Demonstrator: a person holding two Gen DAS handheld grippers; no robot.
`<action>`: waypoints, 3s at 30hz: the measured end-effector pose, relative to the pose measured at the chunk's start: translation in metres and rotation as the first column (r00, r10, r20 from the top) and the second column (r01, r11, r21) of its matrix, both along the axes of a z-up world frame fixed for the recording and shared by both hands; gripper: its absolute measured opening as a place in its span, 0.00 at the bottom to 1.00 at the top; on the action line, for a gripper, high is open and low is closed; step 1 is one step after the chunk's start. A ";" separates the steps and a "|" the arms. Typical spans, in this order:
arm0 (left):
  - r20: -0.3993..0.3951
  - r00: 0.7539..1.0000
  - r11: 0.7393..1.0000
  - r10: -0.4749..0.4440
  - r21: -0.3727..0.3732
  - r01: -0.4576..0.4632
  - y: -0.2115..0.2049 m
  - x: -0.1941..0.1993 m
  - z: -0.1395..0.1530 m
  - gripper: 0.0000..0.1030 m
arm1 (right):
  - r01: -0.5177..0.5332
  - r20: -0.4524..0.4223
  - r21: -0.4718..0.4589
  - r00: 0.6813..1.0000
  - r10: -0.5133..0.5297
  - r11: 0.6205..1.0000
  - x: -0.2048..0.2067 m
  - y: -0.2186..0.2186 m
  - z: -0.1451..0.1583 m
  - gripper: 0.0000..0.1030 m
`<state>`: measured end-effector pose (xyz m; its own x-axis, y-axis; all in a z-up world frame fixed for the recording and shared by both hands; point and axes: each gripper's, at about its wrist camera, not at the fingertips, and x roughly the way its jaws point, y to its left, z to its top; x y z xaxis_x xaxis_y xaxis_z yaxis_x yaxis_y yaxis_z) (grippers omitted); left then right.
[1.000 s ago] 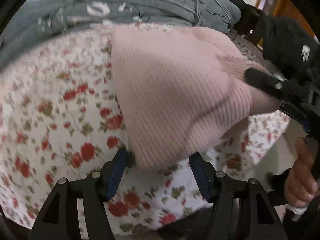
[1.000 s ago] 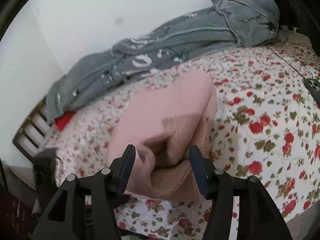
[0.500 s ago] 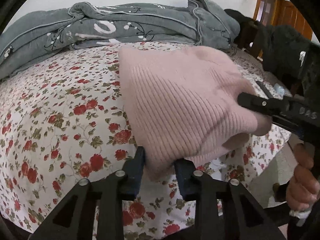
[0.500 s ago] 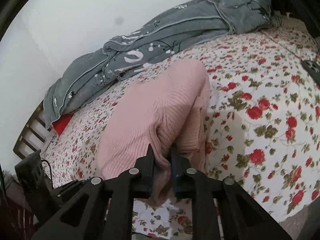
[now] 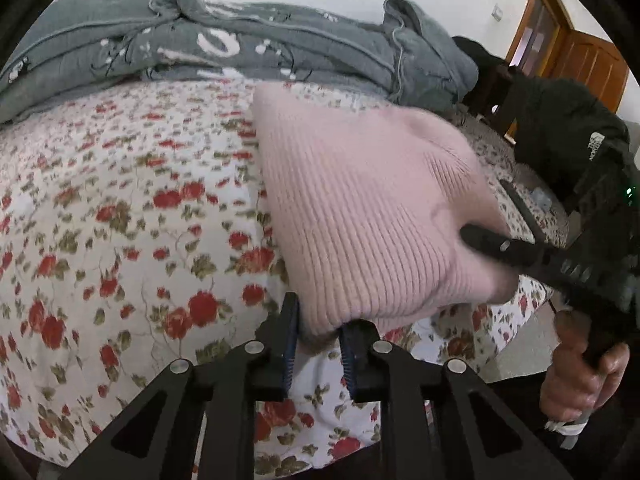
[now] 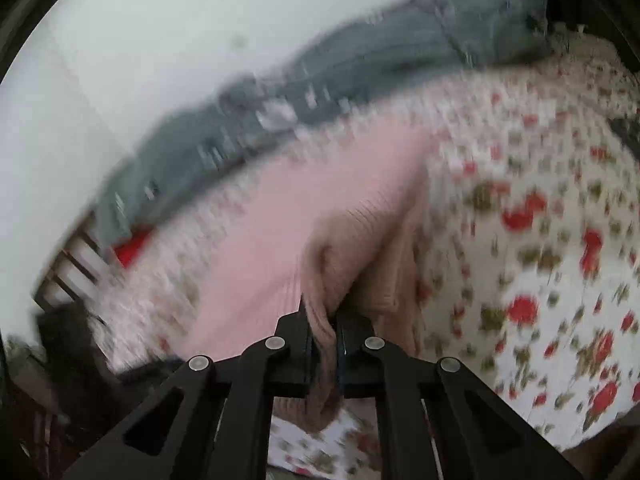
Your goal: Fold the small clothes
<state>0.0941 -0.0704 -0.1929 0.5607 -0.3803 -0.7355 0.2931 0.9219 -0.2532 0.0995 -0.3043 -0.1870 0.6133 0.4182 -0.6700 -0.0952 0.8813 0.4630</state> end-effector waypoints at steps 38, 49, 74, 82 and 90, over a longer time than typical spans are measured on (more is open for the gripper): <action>-0.060 0.997 0.992 0.046 -0.116 -0.053 0.042 -0.007 0.014 0.43 | 0.039 -0.033 -0.006 0.999 -0.039 0.999 -0.003 0.002 0.009 0.22; -0.041 0.997 0.989 0.062 -0.131 -0.067 0.050 -0.011 0.023 0.43 | 0.026 -0.028 -0.035 0.999 -0.027 0.999 -0.002 0.004 0.019 0.22; 0.036 0.999 0.996 0.032 -0.081 -0.029 0.017 0.065 0.055 0.43 | 0.084 0.091 -0.148 0.993 -0.071 0.985 0.061 -0.019 0.020 0.10; 0.021 0.999 0.999 0.029 -0.047 -0.028 -0.002 0.095 0.054 0.43 | 0.070 0.167 -0.192 0.985 -0.037 0.979 0.045 -0.013 0.045 0.25; -0.018 1.000 0.999 0.001 -0.044 -0.002 -0.006 0.113 0.043 0.53 | 0.082 0.115 -0.212 0.992 -0.059 0.974 0.050 -0.023 0.025 0.45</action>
